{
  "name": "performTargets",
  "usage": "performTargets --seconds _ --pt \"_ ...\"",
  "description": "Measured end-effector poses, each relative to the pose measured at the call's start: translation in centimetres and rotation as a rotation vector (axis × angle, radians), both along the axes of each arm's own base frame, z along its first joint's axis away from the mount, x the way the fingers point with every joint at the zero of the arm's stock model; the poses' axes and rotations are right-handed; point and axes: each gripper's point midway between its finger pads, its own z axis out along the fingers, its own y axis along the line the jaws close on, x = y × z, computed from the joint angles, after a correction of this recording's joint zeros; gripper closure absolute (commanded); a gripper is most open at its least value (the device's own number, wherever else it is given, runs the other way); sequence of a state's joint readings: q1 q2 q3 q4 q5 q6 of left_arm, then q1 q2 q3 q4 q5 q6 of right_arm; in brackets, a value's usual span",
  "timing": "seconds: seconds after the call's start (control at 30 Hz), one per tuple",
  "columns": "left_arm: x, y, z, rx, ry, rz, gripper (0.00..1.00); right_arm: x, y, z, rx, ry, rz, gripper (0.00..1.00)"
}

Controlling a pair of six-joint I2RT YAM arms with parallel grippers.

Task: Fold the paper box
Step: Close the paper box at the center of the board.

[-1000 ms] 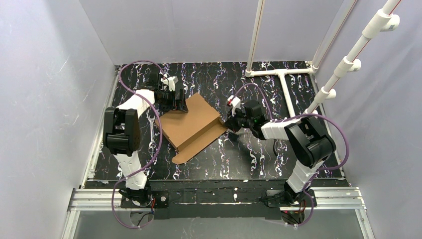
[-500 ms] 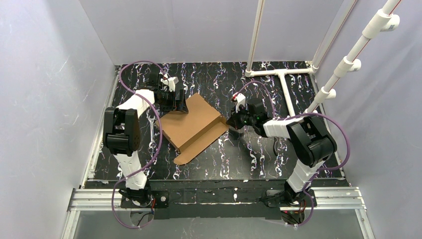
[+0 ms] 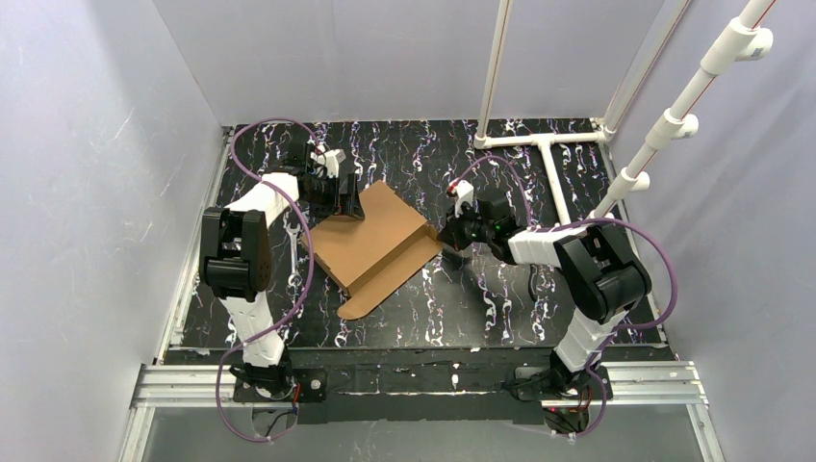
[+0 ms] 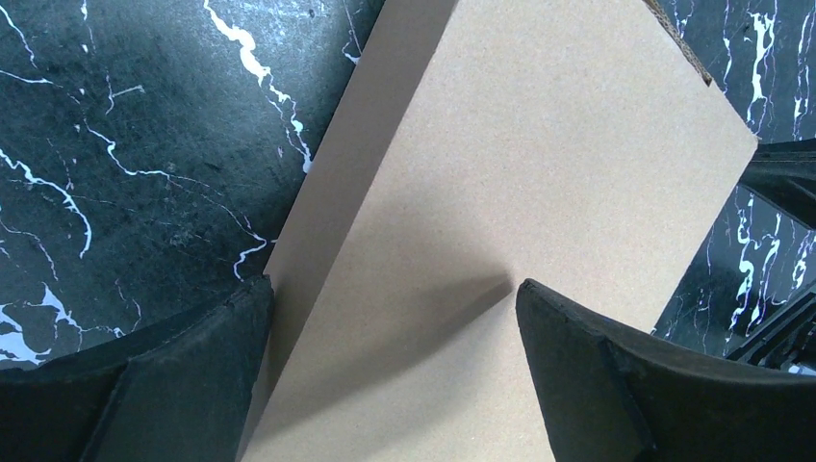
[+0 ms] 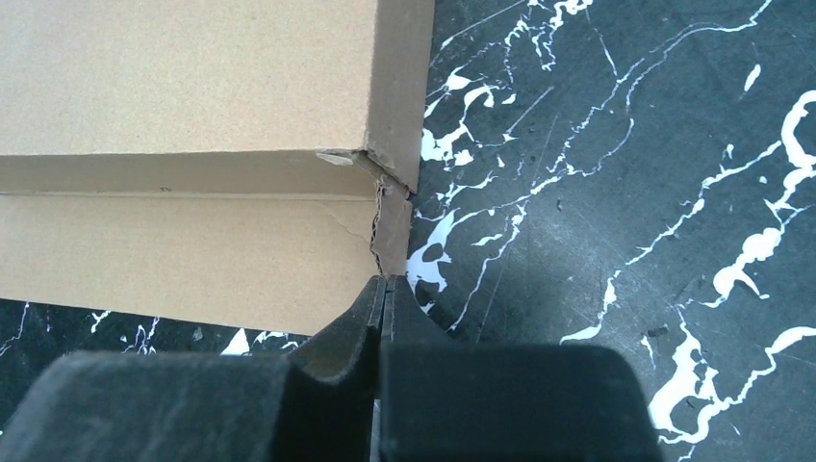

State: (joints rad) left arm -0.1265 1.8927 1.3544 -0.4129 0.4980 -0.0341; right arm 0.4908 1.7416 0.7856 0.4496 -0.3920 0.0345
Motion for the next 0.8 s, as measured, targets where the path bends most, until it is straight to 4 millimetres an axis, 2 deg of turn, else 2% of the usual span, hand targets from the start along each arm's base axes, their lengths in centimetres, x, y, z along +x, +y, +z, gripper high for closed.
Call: performTargets --seconds 0.33,0.53,0.8 --pt "-0.1 0.0 -0.1 -0.003 0.003 -0.008 0.06 -0.9 1.1 -0.3 -0.048 -0.025 0.046 0.99" --pt "-0.4 -0.1 -0.1 -0.009 0.012 -0.019 0.06 0.4 0.2 0.0 -0.05 -0.027 -0.001 0.99" --pt "-0.6 -0.2 0.0 -0.016 0.016 -0.031 0.06 0.5 0.1 0.2 -0.05 -0.011 -0.013 0.99"
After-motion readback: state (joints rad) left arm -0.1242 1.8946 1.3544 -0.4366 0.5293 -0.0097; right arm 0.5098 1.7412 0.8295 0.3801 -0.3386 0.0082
